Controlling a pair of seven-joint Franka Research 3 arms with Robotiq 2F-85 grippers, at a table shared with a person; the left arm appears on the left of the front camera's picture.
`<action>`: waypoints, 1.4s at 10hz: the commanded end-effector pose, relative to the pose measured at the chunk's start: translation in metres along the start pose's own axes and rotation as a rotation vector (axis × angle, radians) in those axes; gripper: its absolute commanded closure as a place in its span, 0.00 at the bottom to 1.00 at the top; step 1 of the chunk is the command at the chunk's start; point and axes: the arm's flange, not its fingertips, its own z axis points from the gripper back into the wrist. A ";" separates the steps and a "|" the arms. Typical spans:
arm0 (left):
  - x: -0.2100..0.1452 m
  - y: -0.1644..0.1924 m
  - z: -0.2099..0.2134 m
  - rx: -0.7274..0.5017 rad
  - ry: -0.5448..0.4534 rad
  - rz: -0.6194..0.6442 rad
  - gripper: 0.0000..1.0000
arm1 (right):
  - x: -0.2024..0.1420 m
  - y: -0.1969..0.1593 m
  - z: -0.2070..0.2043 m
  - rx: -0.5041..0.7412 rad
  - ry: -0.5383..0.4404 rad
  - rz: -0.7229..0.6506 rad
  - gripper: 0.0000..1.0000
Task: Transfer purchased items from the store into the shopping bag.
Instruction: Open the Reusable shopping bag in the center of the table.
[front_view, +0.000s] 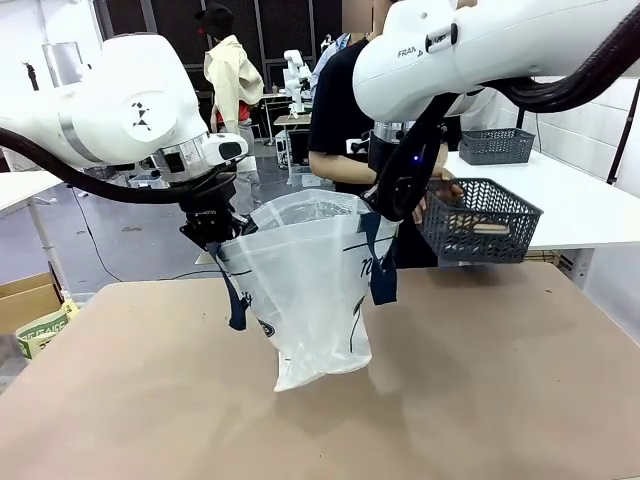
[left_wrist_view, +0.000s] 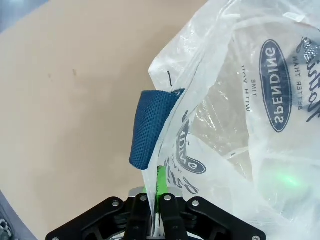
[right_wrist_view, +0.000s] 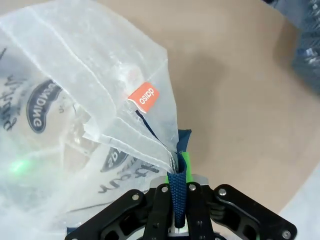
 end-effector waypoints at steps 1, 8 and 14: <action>-0.006 0.019 -0.004 0.029 -0.087 -0.099 1.00 | -0.016 -0.004 -0.005 -0.065 -0.059 0.078 1.00; 0.007 0.023 -0.014 0.181 -0.190 -0.184 1.00 | 0.006 0.004 -0.013 -0.166 -0.022 0.255 1.00; 0.027 0.013 -0.034 -0.024 -0.207 -0.137 1.00 | 0.013 0.027 -0.034 -0.073 -0.109 0.203 1.00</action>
